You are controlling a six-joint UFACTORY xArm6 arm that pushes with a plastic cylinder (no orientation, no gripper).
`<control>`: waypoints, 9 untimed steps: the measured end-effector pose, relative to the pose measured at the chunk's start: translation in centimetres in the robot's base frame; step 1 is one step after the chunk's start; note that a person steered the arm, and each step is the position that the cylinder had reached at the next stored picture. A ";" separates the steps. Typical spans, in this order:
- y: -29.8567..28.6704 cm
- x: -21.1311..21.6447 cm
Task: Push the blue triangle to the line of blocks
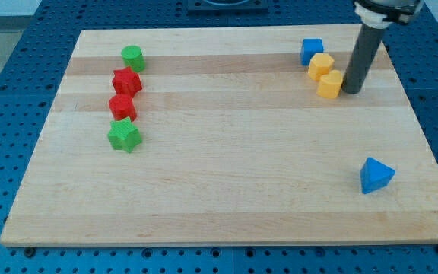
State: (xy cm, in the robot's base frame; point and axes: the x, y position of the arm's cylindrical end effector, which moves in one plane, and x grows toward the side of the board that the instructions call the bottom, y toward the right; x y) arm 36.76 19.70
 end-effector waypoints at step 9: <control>0.1 17.9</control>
State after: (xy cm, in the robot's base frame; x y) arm 54.68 19.78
